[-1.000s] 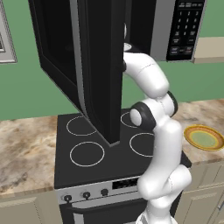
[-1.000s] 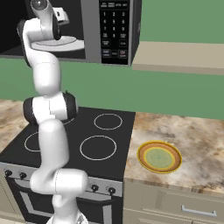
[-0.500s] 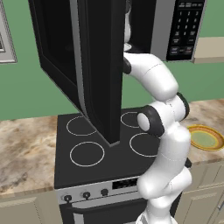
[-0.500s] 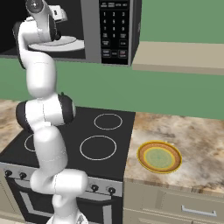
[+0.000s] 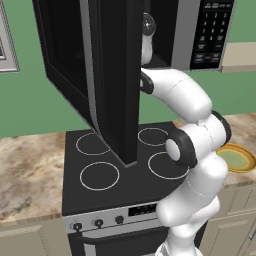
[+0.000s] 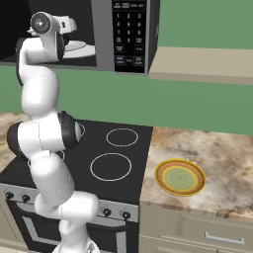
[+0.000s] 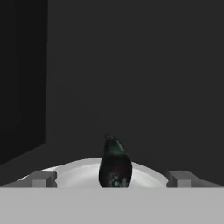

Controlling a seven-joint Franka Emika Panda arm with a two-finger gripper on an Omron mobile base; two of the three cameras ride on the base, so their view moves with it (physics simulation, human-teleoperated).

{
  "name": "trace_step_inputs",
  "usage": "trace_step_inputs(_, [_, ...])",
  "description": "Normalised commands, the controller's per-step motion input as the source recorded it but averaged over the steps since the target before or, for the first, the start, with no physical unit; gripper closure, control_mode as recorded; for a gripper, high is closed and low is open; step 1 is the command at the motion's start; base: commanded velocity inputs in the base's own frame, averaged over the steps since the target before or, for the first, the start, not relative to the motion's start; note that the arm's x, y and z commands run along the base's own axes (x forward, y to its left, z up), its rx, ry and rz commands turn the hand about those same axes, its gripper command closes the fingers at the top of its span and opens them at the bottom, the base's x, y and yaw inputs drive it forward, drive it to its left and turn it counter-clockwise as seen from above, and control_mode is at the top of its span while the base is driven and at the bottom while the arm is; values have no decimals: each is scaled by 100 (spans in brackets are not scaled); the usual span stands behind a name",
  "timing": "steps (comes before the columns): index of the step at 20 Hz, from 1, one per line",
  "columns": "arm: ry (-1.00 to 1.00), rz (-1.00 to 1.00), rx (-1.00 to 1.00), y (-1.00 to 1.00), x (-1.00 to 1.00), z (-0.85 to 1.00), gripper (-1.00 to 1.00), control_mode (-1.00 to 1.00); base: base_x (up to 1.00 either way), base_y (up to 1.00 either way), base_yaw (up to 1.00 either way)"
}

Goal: Pick the eggplant from the counter and place it in the microwave. Then turn on the microwave.

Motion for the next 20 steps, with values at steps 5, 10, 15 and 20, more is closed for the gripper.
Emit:
trace_step_inputs(5, [1, -7, 11, -7, -34, 16, -100, -100, 0, 0, 0])
trace_step_inputs(10, [11, -8, 5, -4, -36, 29, -100, -100, 0, 0, 0])
trace_step_inputs(15, [14, -7, 1, -5, -39, 23, -100, -100, 0, 0, 0])
trace_step_inputs(20, [6, -3, 1, -8, -43, 14, -100, -100, 0, 0, 0])
